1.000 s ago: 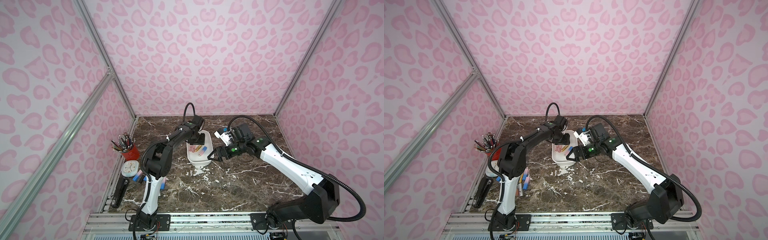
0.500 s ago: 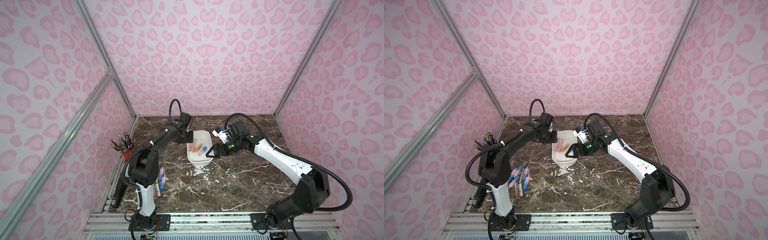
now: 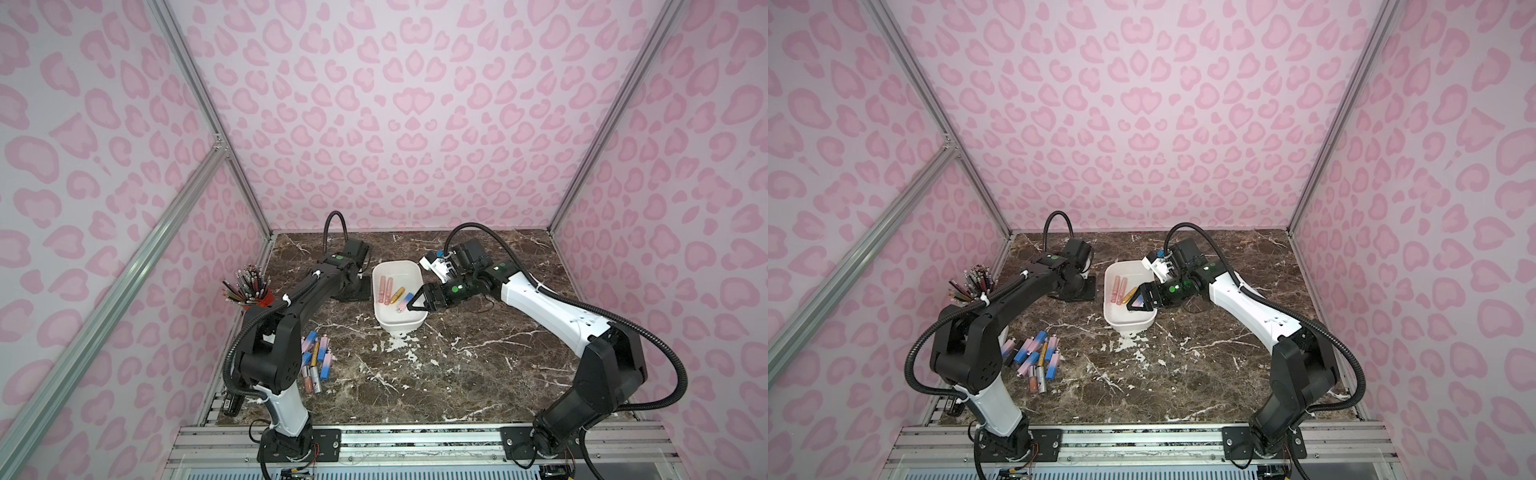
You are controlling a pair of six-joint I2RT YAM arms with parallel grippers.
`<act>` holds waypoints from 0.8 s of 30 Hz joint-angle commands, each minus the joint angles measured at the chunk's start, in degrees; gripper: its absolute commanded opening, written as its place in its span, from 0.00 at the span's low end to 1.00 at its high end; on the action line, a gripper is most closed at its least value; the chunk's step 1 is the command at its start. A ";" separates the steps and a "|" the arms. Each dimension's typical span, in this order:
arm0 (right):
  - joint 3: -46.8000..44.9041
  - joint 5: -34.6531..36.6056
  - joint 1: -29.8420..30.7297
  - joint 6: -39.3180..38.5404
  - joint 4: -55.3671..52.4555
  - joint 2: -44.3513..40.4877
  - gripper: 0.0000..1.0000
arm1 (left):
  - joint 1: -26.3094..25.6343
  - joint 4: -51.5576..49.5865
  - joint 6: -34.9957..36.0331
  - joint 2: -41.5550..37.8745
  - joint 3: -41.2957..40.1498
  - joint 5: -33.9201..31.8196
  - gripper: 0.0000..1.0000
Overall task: Put the lipstick into the storage box
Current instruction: Pick up the lipstick at the center of the board.
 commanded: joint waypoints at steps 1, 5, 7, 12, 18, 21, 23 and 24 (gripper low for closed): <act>0.11 -2.05 -0.06 0.52 3.19 0.82 0.99 | 0.79 -2.90 0.66 -2.41 -2.04 -2.28 0.52; -0.83 -2.18 -0.06 1.87 6.63 1.18 0.99 | 1.48 -3.90 0.07 -5.45 -6.55 -2.73 0.51; -1.32 -2.65 -0.07 2.96 9.07 1.34 0.99 | 1.55 -3.94 -0.53 -7.52 -8.78 -3.03 0.51; -1.63 -4.37 -0.11 4.42 12.55 1.96 0.99 | 1.67 -4.88 -2.71 -12.99 -14.25 -3.93 0.51; -1.24 -8.01 0.18 6.05 16.64 3.69 0.99 | 1.65 -5.68 -5.33 -18.54 -20.01 -4.71 0.51; -1.37 -8.39 0.59 6.76 18.53 4.03 0.99 | 1.67 -5.62 -6.74 -20.41 -23.12 -4.27 0.52; -1.42 -8.25 0.82 7.11 19.27 4.18 0.99 | 1.65 -5.50 -7.62 -21.54 -25.03 -4.09 0.51; -1.59 -8.08 0.98 7.28 19.63 4.25 0.99 | 1.63 -5.56 -7.89 -22.06 -25.82 -4.14 0.51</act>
